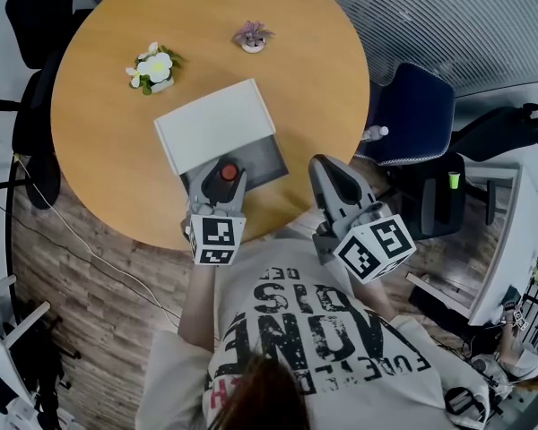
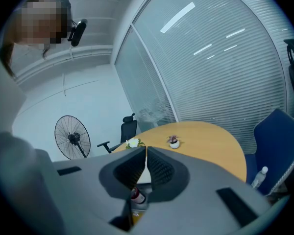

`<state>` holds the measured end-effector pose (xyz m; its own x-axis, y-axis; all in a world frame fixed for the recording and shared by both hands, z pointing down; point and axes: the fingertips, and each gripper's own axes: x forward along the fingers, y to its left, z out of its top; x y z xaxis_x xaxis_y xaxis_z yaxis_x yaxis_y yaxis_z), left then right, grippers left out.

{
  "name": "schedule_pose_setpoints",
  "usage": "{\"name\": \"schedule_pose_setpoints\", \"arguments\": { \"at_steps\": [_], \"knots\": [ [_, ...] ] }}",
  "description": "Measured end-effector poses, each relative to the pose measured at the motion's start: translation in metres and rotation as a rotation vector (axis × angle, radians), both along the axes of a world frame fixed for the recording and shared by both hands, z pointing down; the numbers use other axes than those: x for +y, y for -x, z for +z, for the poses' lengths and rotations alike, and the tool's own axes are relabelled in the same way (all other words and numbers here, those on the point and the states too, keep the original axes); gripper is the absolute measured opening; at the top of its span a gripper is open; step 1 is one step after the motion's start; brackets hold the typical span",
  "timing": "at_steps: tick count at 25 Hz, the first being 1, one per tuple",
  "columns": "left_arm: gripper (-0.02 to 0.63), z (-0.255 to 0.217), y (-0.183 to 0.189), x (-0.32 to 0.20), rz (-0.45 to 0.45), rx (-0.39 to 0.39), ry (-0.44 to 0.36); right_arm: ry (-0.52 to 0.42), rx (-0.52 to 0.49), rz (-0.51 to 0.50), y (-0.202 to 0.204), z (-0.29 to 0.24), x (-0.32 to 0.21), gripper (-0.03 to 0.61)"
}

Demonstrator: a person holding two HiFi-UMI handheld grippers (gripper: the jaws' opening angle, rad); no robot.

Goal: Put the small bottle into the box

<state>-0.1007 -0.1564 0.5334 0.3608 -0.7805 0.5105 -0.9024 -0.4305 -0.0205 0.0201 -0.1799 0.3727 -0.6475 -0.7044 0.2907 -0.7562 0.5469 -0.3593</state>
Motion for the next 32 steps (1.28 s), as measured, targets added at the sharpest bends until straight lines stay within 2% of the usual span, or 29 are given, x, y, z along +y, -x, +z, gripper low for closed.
{"name": "schedule_pose_setpoints", "arguments": {
  "at_steps": [3, 6, 10, 15, 21, 32],
  "knots": [
    [0.195, -0.013, 0.002, 0.002, -0.019, 0.014, -0.018, -0.003, -0.004, -0.005, 0.0, -0.001, 0.001, 0.015],
    [0.125, -0.035, 0.006, -0.002, -0.042, 0.021, -0.076, -0.008, -0.006, -0.011, -0.001, -0.002, 0.0, 0.015],
    [0.055, -0.047, 0.013, -0.003, -0.076, 0.03, -0.108, -0.011, -0.013, -0.017, -0.001, -0.002, 0.0, 0.015],
    [0.012, -0.052, 0.016, -0.004, -0.087, 0.003, -0.126, -0.015, -0.025, -0.026, 0.002, -0.004, -0.001, 0.015],
    [0.011, -0.07, 0.018, -0.008, -0.103, -0.006, -0.171, -0.028, -0.039, -0.04, 0.001, -0.01, 0.001, 0.015],
    [0.009, -0.167, 0.031, -0.025, -0.201, -0.034, -0.384, -0.084, -0.093, -0.134, -0.004, -0.027, -0.002, 0.015]
  ]
}}
